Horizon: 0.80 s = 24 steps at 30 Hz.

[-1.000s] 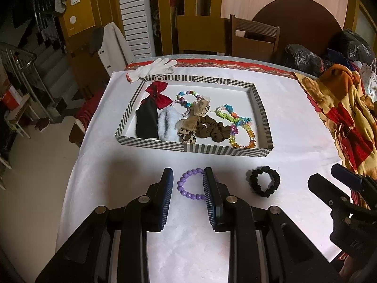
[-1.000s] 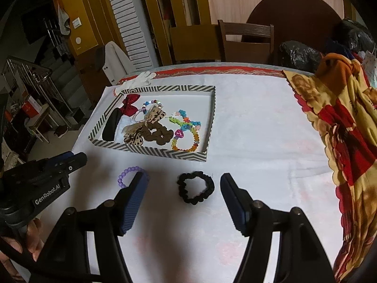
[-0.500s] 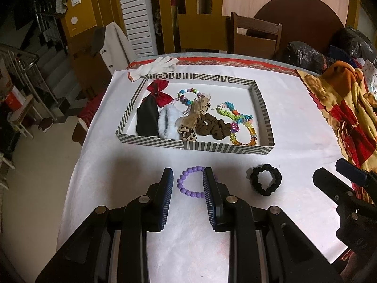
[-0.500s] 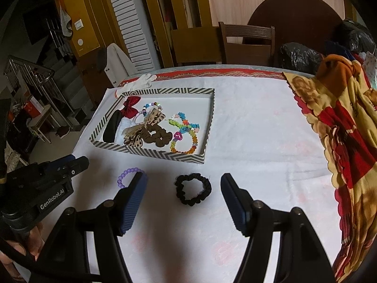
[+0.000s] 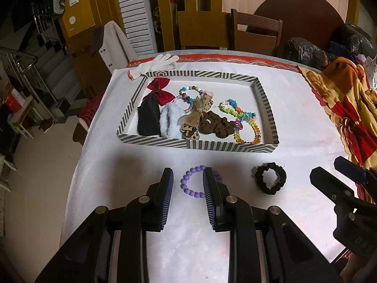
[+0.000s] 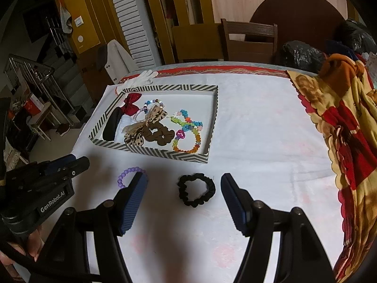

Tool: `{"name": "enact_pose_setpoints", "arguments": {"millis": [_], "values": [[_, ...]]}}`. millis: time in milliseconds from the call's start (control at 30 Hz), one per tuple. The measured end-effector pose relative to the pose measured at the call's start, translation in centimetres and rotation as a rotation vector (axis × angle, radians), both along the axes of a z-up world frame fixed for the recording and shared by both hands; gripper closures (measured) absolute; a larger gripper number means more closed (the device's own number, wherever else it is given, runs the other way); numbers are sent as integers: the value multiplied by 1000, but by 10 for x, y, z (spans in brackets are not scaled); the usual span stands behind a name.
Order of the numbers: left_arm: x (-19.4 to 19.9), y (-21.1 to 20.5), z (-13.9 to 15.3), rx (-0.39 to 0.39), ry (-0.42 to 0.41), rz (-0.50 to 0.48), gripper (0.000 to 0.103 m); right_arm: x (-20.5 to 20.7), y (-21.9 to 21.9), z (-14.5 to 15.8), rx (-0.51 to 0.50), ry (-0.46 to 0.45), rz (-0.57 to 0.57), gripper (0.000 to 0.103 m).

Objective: Organize jewelry
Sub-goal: 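Withdraw both grippers over the purple bracelet and black scrunchie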

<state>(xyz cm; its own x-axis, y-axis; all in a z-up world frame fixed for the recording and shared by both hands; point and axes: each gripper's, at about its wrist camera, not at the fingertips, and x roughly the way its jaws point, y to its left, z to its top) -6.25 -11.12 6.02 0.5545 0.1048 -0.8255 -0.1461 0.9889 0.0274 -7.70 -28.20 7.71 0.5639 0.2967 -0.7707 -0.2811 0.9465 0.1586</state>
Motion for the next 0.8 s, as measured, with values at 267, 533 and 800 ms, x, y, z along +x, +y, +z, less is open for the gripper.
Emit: {"name": "enact_pose_setpoints", "arguments": {"millis": [267,533,800], "values": [[1,4,-3,0,4,-2,86,1,3,-3,-4,7,0,34],[1,6,-7,-8,15,-6,86,2,4,-5,-11,15,-5,34],[2,9,-11,-24,29,-6,86,3,6,-10,-17,27,-6,33]]}}
